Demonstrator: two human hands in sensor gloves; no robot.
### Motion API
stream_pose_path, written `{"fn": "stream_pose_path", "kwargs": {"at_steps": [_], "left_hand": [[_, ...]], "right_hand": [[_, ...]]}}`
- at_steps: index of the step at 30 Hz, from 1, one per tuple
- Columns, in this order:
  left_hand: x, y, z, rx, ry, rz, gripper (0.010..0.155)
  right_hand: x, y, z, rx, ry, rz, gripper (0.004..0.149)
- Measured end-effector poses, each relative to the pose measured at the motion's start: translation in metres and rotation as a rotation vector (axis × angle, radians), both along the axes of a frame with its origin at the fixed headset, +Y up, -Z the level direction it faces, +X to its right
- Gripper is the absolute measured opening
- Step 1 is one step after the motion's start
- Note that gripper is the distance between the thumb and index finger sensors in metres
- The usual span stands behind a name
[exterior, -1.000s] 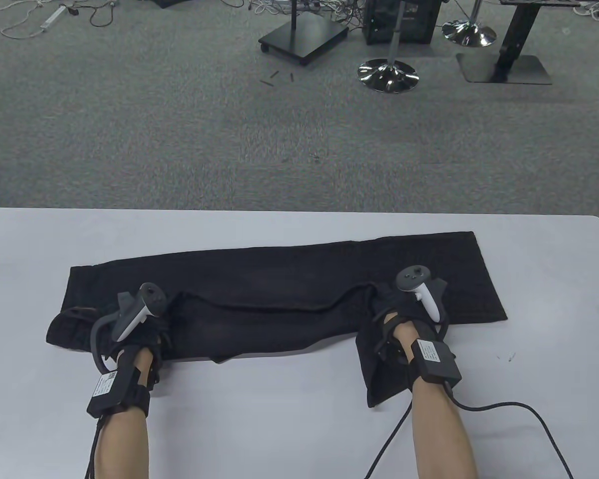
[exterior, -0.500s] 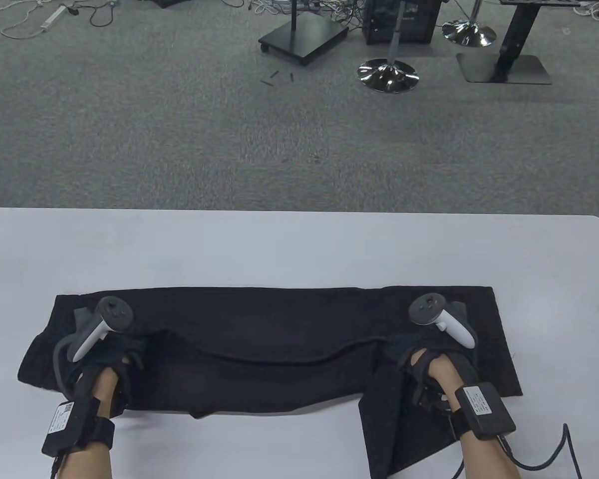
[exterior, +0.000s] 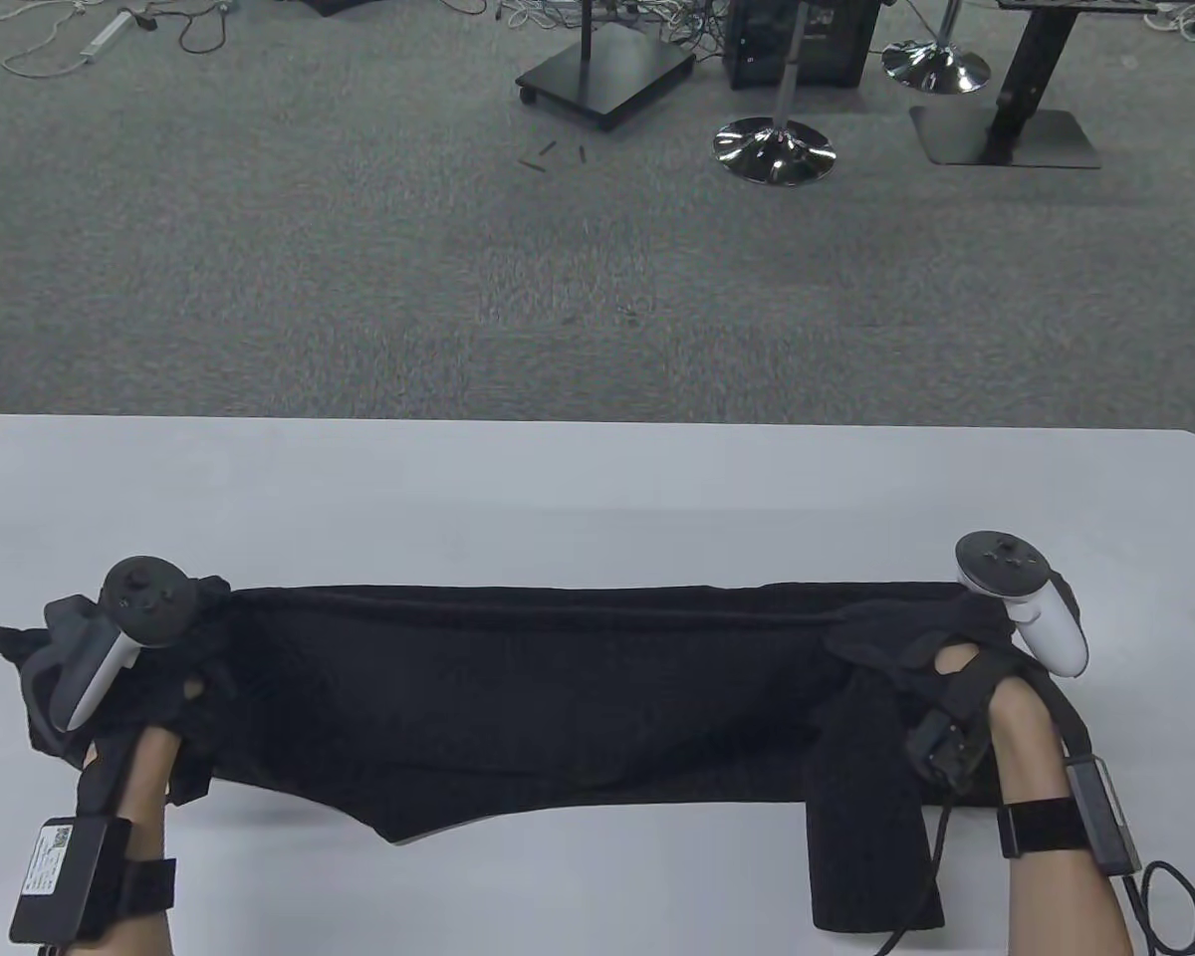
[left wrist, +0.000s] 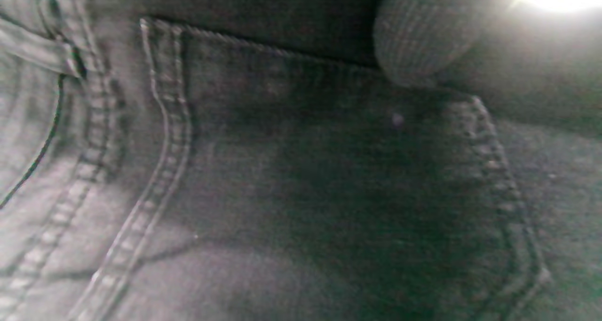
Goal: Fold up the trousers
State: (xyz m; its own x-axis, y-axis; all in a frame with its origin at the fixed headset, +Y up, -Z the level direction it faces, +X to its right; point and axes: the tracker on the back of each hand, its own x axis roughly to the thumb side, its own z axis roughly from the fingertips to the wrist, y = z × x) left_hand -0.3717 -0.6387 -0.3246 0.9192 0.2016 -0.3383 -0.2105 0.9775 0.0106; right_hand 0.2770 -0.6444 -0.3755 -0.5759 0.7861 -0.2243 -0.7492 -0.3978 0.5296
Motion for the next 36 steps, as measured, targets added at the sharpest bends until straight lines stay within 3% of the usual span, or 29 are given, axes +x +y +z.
{"fn": "stream_pose_path", "kwargs": {"at_steps": [2, 4, 8, 11, 15, 18, 22, 25, 29, 32, 36], "left_hand": [[0.0, -0.007, -0.002, 0.001, 0.007, -0.023, 0.05], [0.001, -0.017, -0.005, 0.024, 0.021, -0.041, 0.05], [0.007, -0.035, -0.014, 0.005, 0.013, -0.067, 0.05], [0.014, -0.049, -0.021, -0.003, 0.021, -0.119, 0.05], [0.015, -0.067, -0.029, -0.063, 0.037, -0.126, 0.05], [0.013, -0.082, -0.031, -0.112, 0.043, -0.129, 0.051], [0.012, -0.1, -0.032, -0.14, 0.048, -0.114, 0.052], [0.016, -0.108, -0.032, -0.158, 0.039, -0.142, 0.052], [0.016, -0.11, -0.033, -0.162, 0.043, -0.141, 0.051], [0.017, -0.11, -0.034, -0.181, 0.05, -0.142, 0.051], [0.018, -0.112, -0.035, -0.193, 0.051, -0.153, 0.051]], "right_hand": [[-0.003, 0.013, -0.001, -0.031, 0.03, 0.059, 0.046], [-0.006, 0.019, -0.006, -0.064, -0.007, 0.24, 0.047], [-0.006, 0.002, -0.025, -0.049, -0.145, 0.56, 0.047], [-0.008, -0.018, -0.036, 0.027, -0.231, 0.629, 0.048], [-0.005, -0.034, -0.042, 0.204, -0.369, 0.54, 0.051], [0.004, -0.046, -0.04, 0.205, -0.421, 0.459, 0.056], [0.019, -0.064, -0.03, 0.011, -0.29, 0.397, 0.058], [0.035, -0.082, -0.019, -0.109, -0.271, 0.179, 0.062], [0.05, -0.099, -0.002, -0.278, -0.184, 0.057, 0.072], [0.057, -0.108, 0.006, -0.324, -0.167, 0.102, 0.074], [0.056, -0.103, 0.009, -0.296, -0.15, 0.17, 0.059]]}}
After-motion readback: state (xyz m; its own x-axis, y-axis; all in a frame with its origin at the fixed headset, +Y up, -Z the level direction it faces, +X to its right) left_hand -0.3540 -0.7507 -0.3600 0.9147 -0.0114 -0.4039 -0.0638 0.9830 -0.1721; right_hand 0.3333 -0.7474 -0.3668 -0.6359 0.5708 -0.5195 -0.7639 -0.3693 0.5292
